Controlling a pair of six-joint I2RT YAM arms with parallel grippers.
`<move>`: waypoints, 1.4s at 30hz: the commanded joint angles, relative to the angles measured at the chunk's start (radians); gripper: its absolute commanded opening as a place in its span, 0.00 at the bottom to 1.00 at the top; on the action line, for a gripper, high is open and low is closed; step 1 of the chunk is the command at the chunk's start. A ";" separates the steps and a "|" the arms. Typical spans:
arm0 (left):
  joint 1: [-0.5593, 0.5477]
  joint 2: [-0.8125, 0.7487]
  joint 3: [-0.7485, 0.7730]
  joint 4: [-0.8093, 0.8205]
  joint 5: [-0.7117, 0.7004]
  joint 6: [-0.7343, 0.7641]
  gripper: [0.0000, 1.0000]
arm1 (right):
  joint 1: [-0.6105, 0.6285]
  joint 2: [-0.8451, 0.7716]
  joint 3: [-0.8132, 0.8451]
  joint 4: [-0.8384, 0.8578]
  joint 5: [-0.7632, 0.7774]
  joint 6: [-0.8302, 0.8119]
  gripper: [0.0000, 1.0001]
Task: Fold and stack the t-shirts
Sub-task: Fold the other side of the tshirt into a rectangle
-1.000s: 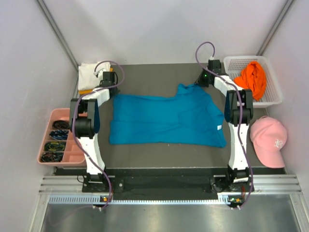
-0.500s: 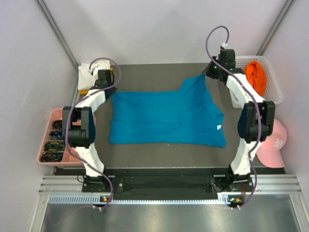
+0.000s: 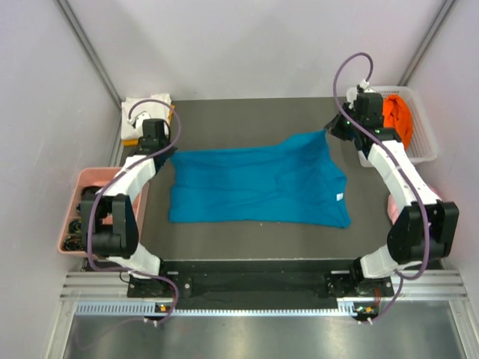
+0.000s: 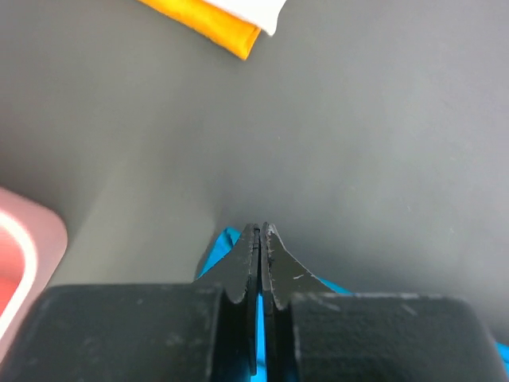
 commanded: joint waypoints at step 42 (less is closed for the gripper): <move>0.004 -0.440 -0.476 -0.054 0.053 -0.087 0.00 | -0.012 -0.764 -0.533 -0.315 -0.080 0.069 0.00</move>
